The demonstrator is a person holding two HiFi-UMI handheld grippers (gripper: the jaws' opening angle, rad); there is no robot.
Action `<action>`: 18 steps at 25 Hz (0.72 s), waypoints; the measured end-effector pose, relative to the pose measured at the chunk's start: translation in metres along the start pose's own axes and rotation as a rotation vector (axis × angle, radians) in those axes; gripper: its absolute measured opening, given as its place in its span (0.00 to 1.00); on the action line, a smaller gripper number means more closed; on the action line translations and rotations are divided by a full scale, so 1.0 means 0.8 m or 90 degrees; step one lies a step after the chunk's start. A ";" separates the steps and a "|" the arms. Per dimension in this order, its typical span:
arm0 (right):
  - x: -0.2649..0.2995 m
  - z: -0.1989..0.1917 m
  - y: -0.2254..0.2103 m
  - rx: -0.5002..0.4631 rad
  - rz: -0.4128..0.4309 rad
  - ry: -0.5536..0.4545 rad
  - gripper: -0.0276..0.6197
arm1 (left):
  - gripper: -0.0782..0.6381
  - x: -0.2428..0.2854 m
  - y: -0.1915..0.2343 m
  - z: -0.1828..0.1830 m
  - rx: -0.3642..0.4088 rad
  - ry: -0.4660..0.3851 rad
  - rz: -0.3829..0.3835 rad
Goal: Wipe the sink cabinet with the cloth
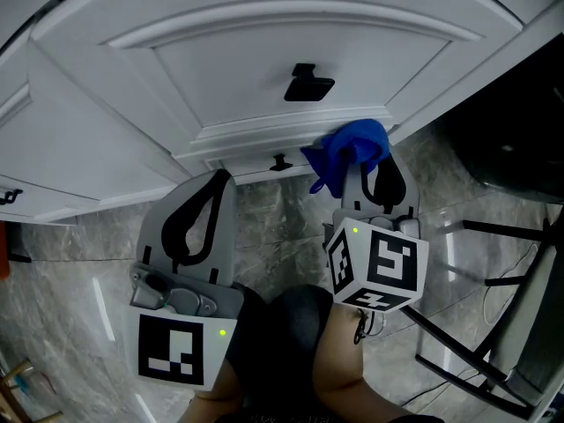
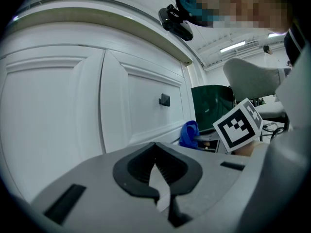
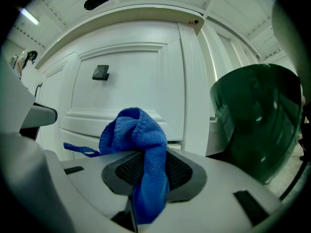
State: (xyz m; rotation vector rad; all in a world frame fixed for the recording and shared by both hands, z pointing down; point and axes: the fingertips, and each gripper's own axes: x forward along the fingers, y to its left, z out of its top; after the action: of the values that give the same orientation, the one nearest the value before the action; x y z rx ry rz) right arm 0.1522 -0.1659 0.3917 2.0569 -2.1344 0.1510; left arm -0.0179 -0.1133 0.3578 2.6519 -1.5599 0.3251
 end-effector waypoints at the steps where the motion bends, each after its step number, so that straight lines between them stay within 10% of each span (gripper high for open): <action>1: 0.000 0.000 -0.002 0.000 -0.003 -0.001 0.22 | 0.11 0.000 0.000 0.000 0.001 0.000 -0.001; 18: 0.001 -0.002 -0.025 0.004 -0.048 -0.013 0.22 | 0.11 0.008 -0.001 -0.005 -0.003 0.004 -0.004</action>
State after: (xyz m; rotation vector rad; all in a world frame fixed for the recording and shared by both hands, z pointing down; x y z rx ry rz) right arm 0.1720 -0.1673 0.3926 2.1471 -2.0669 0.1286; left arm -0.0151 -0.1178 0.3627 2.6491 -1.5486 0.3295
